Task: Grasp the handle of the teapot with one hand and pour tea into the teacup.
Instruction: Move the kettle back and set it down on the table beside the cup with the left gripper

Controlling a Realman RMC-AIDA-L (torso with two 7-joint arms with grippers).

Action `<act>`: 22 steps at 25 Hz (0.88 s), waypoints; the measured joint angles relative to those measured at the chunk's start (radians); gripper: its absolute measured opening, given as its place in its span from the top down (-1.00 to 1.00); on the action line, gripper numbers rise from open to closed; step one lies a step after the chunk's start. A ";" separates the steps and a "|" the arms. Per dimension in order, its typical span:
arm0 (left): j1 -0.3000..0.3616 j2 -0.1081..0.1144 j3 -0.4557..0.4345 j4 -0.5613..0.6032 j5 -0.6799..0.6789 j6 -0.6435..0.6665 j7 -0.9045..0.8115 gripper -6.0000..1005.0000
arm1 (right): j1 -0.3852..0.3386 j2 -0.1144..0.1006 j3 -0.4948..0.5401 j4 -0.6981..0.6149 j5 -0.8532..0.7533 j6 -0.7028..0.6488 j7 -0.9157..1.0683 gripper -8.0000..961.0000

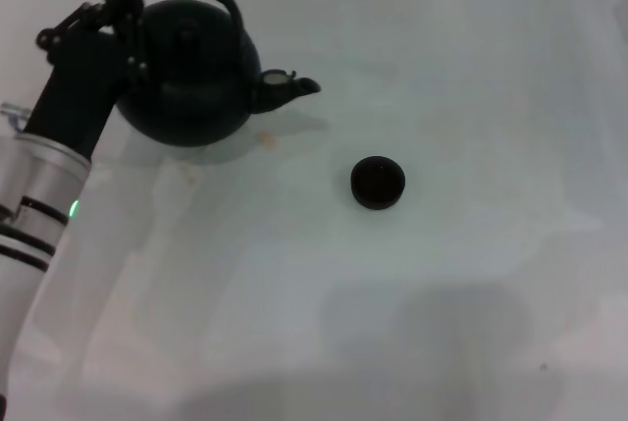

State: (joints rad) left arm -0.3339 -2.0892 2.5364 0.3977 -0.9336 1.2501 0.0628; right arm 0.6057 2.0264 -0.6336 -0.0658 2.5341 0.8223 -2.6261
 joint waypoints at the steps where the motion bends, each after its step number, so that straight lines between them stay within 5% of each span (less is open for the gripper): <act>1: 0.009 0.000 0.003 0.007 -0.010 0.000 -0.001 0.75 | 0.000 0.000 0.000 0.000 0.000 0.000 0.000 -0.73; 22: 0.159 0.001 0.055 0.051 -0.056 -0.002 -0.032 0.75 | 0.006 0.000 0.000 -0.003 0.000 0.000 0.001 -0.73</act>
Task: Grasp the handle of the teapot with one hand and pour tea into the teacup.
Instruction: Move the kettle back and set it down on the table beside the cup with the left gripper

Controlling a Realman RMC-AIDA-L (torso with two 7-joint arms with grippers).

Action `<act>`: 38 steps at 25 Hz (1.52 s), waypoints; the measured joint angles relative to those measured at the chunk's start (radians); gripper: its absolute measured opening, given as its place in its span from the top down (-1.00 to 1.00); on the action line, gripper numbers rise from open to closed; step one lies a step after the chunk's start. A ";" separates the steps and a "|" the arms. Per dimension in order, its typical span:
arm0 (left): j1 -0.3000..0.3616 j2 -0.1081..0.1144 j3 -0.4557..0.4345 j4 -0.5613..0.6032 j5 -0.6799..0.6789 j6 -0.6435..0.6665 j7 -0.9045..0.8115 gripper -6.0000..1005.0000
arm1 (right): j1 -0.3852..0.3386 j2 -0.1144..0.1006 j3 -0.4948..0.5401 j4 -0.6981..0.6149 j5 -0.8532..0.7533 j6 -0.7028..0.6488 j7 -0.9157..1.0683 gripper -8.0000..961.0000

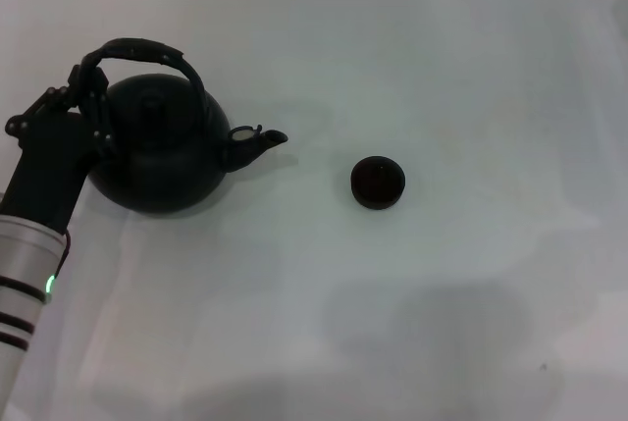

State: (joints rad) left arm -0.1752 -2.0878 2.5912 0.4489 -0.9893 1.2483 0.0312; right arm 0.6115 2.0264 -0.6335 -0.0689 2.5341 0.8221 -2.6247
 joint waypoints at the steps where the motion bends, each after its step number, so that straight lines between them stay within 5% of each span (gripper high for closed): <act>1: -0.001 0.000 0.000 -0.002 0.000 0.000 -0.006 0.75 | 0.000 0.000 0.000 -0.001 0.000 0.000 0.000 -0.73; 21: -0.025 0.003 0.001 -0.054 0.006 -0.022 -0.081 0.75 | 0.008 -0.001 0.000 -0.006 0.000 -0.003 0.000 -0.73; 38: -0.024 0.003 0.005 -0.059 0.005 -0.018 -0.200 0.19 | 0.003 -0.002 0.000 -0.003 0.000 -0.005 0.000 -0.73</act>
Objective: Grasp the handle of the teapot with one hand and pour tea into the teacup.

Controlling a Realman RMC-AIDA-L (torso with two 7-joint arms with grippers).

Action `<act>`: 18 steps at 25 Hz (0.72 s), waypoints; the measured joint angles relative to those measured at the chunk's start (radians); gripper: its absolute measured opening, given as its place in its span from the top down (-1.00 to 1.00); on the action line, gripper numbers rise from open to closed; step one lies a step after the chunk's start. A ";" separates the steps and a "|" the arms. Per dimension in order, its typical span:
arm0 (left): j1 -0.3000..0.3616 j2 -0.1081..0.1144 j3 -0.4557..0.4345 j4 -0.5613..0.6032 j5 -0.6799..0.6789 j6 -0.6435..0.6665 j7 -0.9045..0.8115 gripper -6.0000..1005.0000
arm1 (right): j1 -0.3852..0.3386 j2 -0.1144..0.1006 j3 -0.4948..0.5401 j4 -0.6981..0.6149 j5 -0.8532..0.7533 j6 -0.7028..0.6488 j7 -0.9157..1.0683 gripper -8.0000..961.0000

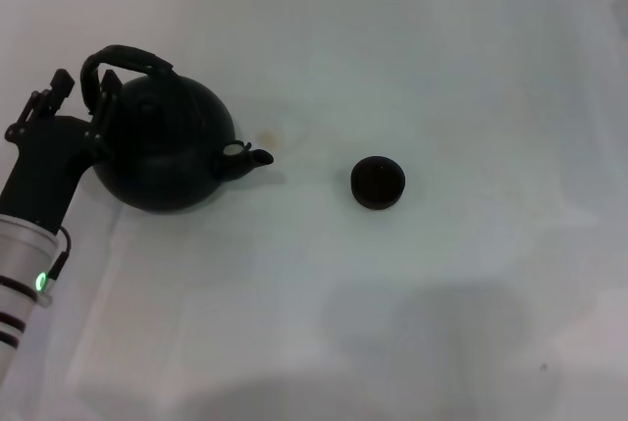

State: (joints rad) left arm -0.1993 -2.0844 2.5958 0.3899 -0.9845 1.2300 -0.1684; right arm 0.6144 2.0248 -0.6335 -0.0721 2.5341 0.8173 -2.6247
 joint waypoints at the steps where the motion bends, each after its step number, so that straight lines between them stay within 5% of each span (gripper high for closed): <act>1: 0.001 0.000 0.004 0.000 0.001 0.006 0.000 0.13 | 0.000 0.000 0.000 0.000 0.000 0.000 0.000 -0.73; 12: 0.075 0.001 0.051 -0.011 -0.003 0.119 -0.062 -0.57 | -0.001 -0.002 0.000 -0.003 0.001 -0.001 0.000 -0.73; 18: 0.113 0.001 0.050 -0.033 -0.037 0.190 -0.064 -0.56 | 0.000 -0.003 0.001 -0.003 0.002 -0.001 0.000 -0.73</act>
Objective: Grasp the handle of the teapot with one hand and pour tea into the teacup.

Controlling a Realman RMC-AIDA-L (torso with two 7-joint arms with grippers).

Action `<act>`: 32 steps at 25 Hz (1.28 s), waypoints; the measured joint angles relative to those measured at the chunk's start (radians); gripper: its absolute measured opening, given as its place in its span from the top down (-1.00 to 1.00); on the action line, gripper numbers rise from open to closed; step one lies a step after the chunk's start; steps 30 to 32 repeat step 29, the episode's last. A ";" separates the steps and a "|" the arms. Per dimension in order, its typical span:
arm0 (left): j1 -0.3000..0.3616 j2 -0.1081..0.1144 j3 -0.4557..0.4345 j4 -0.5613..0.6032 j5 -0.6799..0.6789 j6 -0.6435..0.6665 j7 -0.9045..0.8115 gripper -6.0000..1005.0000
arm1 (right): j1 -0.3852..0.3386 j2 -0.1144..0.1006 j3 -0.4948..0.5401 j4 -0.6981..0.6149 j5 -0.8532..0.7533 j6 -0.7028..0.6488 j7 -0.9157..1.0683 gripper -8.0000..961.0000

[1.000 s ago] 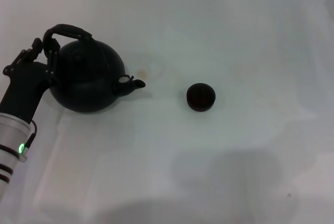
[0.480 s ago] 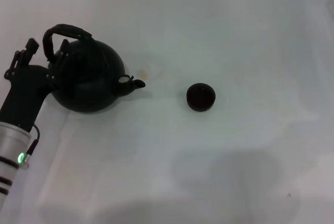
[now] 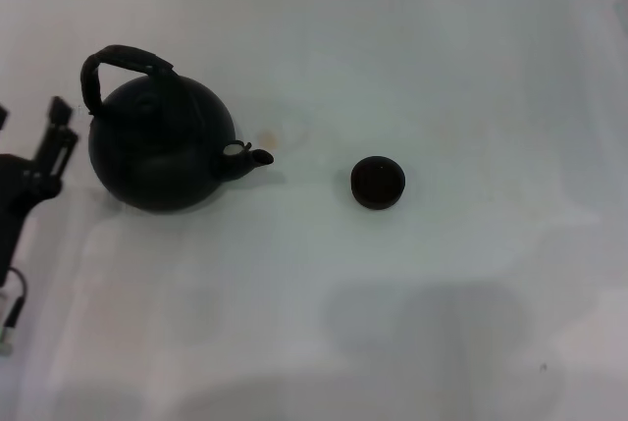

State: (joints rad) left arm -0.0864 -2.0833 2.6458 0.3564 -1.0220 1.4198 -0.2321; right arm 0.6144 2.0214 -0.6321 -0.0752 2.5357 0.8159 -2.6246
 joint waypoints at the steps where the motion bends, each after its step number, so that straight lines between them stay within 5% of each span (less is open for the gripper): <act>1: 0.003 0.000 -0.001 -0.008 -0.021 0.010 0.000 -0.56 | 0.000 0.000 0.000 0.000 0.000 0.001 0.000 -0.73; 7: -0.012 0.002 -0.001 -0.055 -0.175 0.023 -0.017 -0.56 | -0.001 0.002 -0.009 0.001 -0.005 0.008 0.000 -0.73; 16: -0.118 0.004 0.000 -0.146 -0.299 0.003 -0.050 -0.55 | -0.004 0.004 -0.050 0.007 -0.015 0.053 0.000 -0.73; 32: -0.196 0.005 -0.001 -0.193 -0.389 -0.033 -0.050 -0.54 | -0.004 0.003 -0.056 0.008 -0.014 0.059 0.000 -0.73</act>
